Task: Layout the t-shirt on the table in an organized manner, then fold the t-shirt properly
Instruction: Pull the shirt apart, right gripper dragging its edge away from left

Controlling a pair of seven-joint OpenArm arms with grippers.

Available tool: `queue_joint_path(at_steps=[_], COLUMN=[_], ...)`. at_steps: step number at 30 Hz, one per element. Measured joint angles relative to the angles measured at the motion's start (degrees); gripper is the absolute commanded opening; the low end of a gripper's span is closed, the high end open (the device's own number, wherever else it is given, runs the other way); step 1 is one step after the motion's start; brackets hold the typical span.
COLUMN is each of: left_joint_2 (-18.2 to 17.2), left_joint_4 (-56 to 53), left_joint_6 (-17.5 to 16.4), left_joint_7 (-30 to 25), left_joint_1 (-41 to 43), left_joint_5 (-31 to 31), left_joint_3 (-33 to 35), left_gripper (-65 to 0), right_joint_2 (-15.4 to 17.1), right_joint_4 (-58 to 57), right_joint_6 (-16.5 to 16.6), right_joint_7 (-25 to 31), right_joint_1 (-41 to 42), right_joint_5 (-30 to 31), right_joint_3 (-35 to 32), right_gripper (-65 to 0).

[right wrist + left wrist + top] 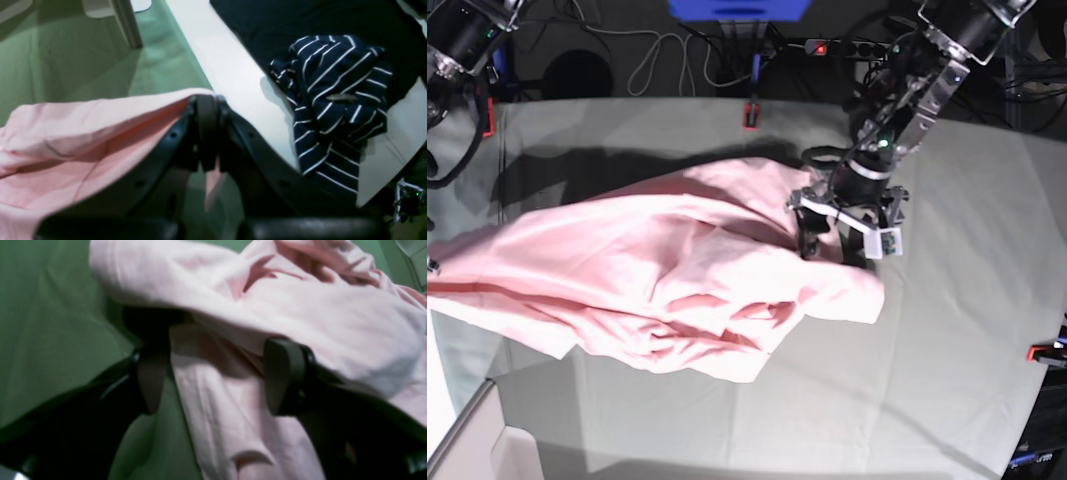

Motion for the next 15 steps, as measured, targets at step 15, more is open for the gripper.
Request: queue_joint_path(at_steps=[15], left_joint_2=[-0.5], left_joint_4=[-2.5], left_joint_6=[0.0], left_joint_7=[0.4], left_joint_1=[-0.1], left_joint_5=[-0.2], left_joint_3=[-1.0], left_gripper=[-21.6], right_joint_2=[0.0], right_joint_4=[0.0], right_joint_6=[0.0], right_joint_7=[0.2], right_joint_1=[-1.2], right_joint_5=[0.0], right_joint_3=[-0.3], right_gripper=[-65.0])
